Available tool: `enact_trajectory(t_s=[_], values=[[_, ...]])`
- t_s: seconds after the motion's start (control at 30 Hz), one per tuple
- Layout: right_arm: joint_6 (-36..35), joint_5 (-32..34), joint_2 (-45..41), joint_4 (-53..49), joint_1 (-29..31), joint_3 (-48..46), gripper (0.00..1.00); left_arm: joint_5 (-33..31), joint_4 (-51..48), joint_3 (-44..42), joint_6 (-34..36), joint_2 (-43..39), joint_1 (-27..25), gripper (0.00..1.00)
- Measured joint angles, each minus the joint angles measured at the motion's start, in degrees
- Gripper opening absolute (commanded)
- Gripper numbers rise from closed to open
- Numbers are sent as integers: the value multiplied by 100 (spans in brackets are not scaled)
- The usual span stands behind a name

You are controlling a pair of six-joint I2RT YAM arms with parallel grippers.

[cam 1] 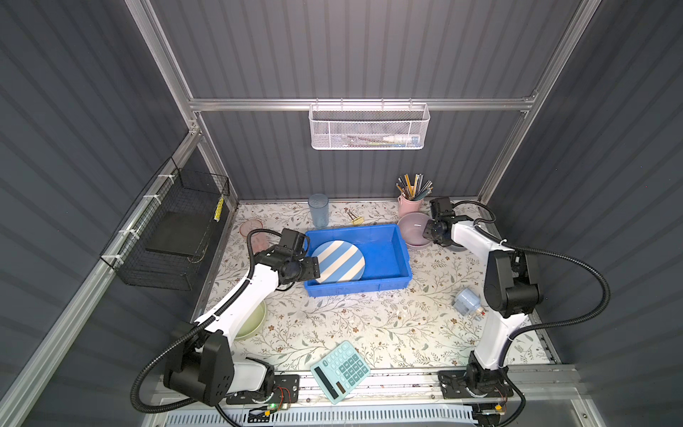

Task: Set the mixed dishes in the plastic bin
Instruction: 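Grasp the rim of the lilac bowl with the right gripper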

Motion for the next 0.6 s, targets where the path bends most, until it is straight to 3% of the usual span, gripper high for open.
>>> enact_trajectory(t_s=[0.6], values=[[-645,498,94,-155,2,662,0,0,-7,-33,2,0,4,82]])
